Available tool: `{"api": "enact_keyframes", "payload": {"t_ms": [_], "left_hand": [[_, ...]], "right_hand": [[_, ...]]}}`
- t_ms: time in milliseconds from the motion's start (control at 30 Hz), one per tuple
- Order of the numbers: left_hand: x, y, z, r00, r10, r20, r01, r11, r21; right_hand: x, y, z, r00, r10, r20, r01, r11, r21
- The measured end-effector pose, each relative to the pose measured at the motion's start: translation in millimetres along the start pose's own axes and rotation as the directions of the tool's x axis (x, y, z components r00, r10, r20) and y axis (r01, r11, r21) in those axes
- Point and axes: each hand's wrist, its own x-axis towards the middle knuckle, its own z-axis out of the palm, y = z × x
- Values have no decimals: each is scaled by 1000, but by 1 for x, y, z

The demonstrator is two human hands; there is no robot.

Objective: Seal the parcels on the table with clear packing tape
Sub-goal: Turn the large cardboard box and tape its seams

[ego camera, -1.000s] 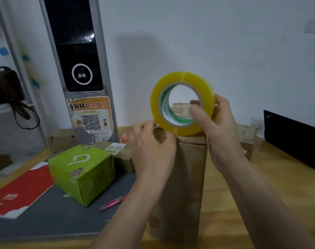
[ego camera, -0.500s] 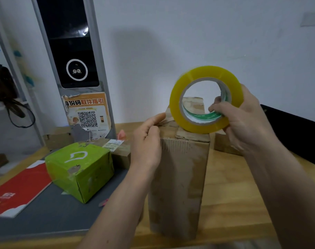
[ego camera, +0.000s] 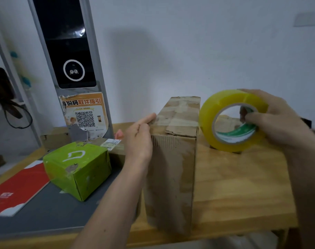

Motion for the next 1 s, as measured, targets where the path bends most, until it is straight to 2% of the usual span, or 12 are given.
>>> {"api": "enact_keyframes", "payload": {"t_ms": [100,400,500,600,667,733,767,800,833,900,967,1000], "left_hand": [[-4,3,8,1000,18,-17,-18,1000,-6],[7,-14,9,996,48,-69,-50,999,-21],[8,-15,8,994,101,-39,-101,995,11],[8,-11,-2,971,230,61,-237,960,150],[7,-2,-11,932,300,205,-358,855,375],[2,14,-11,892,272,362,-452,581,677],[-3,24,-6,879,235,414,-476,434,764],[-10,31,0,866,207,455,-499,328,802],[-17,36,7,848,193,493,-529,263,807],[-28,37,19,774,236,587,-631,213,746],[-31,36,23,697,294,654,-714,201,671],[-30,37,21,680,289,674,-731,209,649]], "right_hand": [[-11,15,3,996,73,-45,-68,992,104],[-17,8,2,994,4,-106,19,975,223],[-24,18,8,993,43,-106,-20,978,208],[-32,29,16,989,106,-107,-74,961,266],[-34,31,20,986,120,-119,-83,957,276],[-34,31,24,983,117,-144,-77,964,256],[-33,30,26,982,109,-153,-70,967,244],[-33,29,27,982,100,-159,-62,972,228],[-33,27,29,981,93,-167,-56,975,213],[-34,23,27,977,87,-196,-48,980,195],[-36,21,23,973,85,-215,-43,980,193],[-36,21,22,972,89,-217,-46,980,196]]}}
